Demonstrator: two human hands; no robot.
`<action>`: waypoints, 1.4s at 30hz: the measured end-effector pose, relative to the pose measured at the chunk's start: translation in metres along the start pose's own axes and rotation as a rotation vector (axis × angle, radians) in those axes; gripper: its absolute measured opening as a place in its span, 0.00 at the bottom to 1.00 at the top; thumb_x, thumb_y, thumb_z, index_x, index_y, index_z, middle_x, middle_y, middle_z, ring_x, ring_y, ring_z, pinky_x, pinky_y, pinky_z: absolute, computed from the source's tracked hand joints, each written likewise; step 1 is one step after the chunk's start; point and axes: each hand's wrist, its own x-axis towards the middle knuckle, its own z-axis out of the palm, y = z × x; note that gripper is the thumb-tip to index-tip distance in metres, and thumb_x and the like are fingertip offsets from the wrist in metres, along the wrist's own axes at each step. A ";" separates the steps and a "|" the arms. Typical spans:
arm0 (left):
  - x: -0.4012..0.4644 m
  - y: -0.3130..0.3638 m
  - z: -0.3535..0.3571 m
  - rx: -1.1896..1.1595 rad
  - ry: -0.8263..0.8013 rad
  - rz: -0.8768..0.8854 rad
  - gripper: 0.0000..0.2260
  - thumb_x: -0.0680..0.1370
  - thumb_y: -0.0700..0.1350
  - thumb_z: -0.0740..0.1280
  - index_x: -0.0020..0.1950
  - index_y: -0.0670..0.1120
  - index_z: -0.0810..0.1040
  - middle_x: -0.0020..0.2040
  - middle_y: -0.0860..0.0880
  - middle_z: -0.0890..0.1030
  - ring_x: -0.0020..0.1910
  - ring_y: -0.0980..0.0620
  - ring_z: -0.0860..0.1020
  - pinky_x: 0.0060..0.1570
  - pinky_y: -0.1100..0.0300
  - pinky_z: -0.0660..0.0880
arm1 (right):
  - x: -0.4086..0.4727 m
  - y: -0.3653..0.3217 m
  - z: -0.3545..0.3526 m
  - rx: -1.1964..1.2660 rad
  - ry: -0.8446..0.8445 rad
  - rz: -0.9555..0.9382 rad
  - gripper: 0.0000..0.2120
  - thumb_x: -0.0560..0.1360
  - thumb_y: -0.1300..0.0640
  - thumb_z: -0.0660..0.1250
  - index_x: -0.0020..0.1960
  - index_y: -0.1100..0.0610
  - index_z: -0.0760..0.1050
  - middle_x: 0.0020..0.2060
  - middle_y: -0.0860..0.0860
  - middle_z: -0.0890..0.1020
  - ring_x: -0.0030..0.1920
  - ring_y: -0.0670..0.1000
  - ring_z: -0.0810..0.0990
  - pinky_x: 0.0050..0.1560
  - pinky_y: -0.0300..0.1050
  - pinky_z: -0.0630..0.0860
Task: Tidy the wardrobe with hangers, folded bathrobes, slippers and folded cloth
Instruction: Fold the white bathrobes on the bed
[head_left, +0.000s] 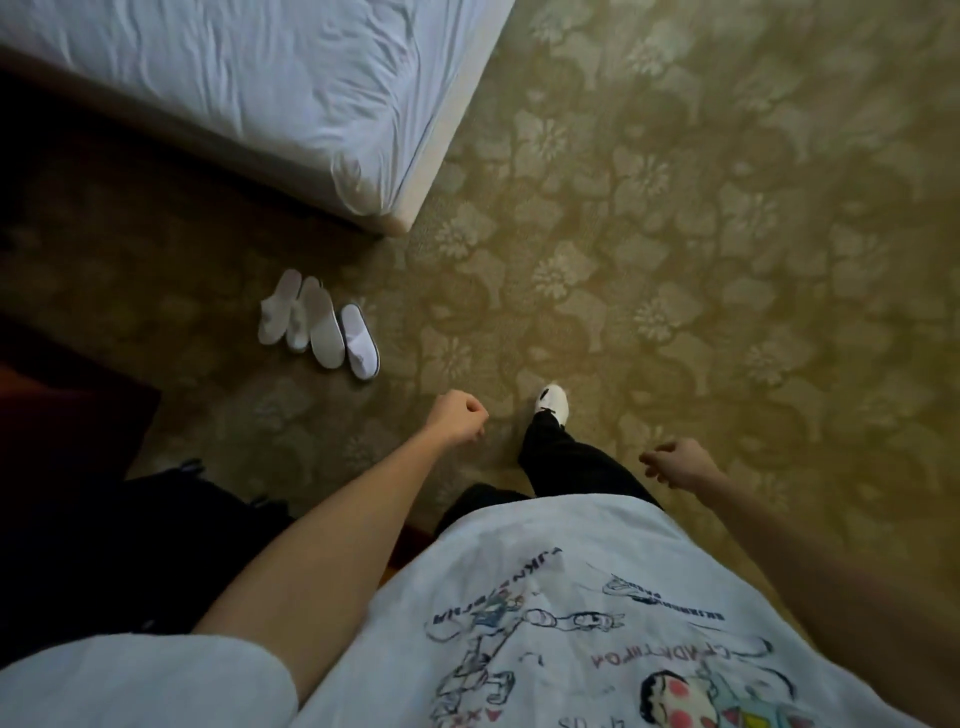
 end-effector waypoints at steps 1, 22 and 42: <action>0.010 0.011 -0.012 0.006 0.001 -0.003 0.09 0.82 0.40 0.63 0.50 0.41 0.84 0.44 0.43 0.86 0.34 0.54 0.80 0.34 0.66 0.75 | 0.008 -0.019 -0.013 0.005 0.000 -0.017 0.11 0.79 0.56 0.68 0.49 0.64 0.82 0.42 0.56 0.85 0.37 0.51 0.78 0.36 0.42 0.75; 0.244 0.168 -0.262 -0.106 0.000 -0.242 0.08 0.81 0.42 0.65 0.48 0.42 0.83 0.37 0.47 0.83 0.31 0.51 0.78 0.31 0.61 0.76 | 0.167 -0.464 -0.260 -0.206 -0.066 -0.279 0.08 0.79 0.55 0.65 0.49 0.56 0.82 0.40 0.52 0.85 0.36 0.47 0.80 0.34 0.37 0.75; 0.564 0.651 -0.531 0.044 -0.077 -0.009 0.10 0.81 0.43 0.64 0.42 0.44 0.82 0.37 0.46 0.84 0.32 0.51 0.80 0.35 0.56 0.79 | 0.359 -0.671 -0.657 0.128 0.132 -0.023 0.10 0.79 0.55 0.65 0.49 0.59 0.84 0.40 0.53 0.86 0.39 0.52 0.82 0.44 0.48 0.81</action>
